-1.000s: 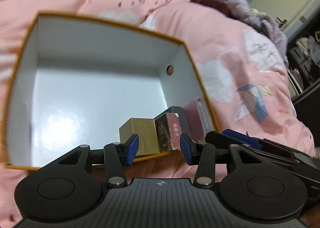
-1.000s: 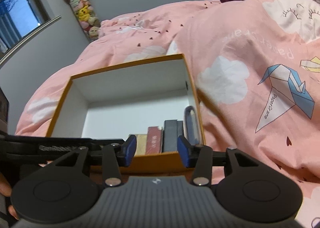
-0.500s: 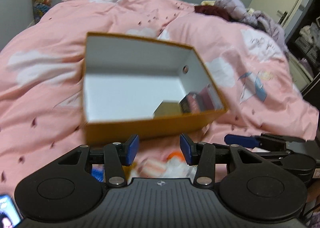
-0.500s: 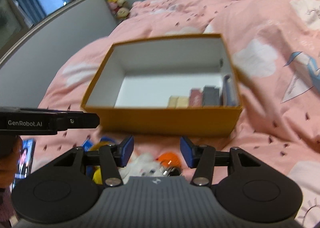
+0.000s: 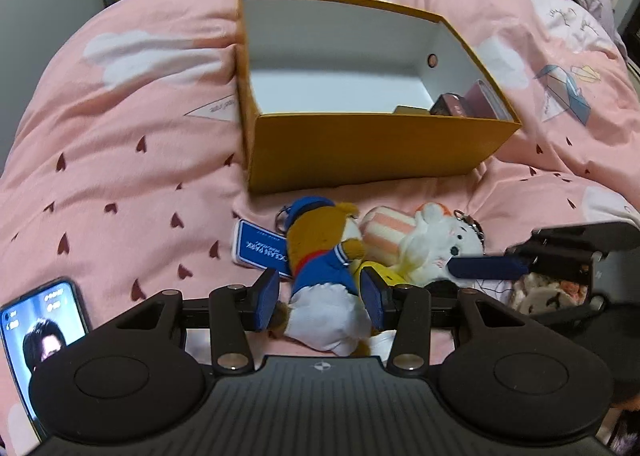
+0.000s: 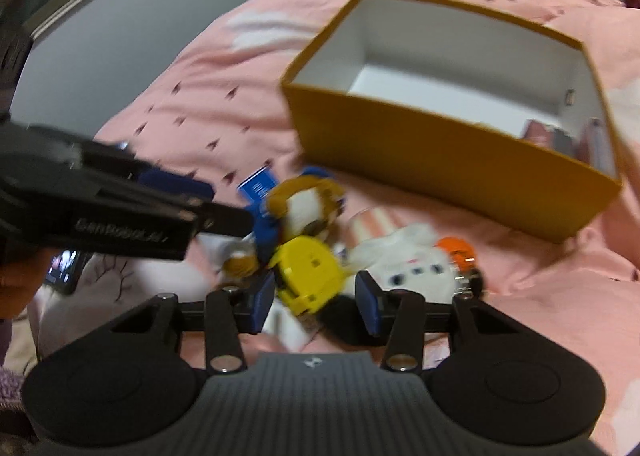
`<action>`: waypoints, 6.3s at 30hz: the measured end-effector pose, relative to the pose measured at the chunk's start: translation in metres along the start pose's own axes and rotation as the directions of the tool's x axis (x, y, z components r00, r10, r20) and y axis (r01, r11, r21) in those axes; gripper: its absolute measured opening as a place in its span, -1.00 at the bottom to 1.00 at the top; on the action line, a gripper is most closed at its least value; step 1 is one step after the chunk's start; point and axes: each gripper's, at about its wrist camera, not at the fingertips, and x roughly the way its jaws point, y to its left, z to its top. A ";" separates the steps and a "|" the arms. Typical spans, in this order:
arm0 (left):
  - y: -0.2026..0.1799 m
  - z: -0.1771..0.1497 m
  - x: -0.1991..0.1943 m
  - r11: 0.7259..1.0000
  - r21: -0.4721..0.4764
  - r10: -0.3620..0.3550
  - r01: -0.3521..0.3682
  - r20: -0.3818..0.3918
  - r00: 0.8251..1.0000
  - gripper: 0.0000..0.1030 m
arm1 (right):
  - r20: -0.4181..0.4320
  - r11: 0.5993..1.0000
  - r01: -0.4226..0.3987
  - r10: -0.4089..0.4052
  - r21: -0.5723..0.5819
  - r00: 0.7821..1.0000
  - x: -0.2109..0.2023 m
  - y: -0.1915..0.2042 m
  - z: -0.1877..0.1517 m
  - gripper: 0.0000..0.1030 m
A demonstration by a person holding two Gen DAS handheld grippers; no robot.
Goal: Organize objects
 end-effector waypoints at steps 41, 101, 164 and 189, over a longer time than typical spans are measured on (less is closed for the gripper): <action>-0.081 -0.021 0.037 0.937 0.345 -0.002 0.060 -0.165 0.986 -0.16 | 0.077 0.961 -0.010 -0.011 0.275 0.997 -0.030 -0.061 -0.007 -0.60; -0.037 0.026 0.083 0.988 -0.152 -0.022 -0.008 -0.198 0.980 -0.29 | 0.103 0.954 0.020 -0.052 0.298 0.993 -0.037 -0.078 0.002 -0.59; 0.014 -0.017 0.078 0.870 -0.491 -0.192 0.048 -0.246 0.950 -0.44 | -0.013 0.983 -0.055 0.059 0.175 0.998 -0.004 -0.041 -0.006 -0.57; 0.008 0.011 0.006 0.881 -0.379 -0.305 0.282 -0.001 0.952 -0.76 | 0.125 0.969 -0.002 -0.030 0.246 0.992 -0.052 -0.070 0.009 -0.59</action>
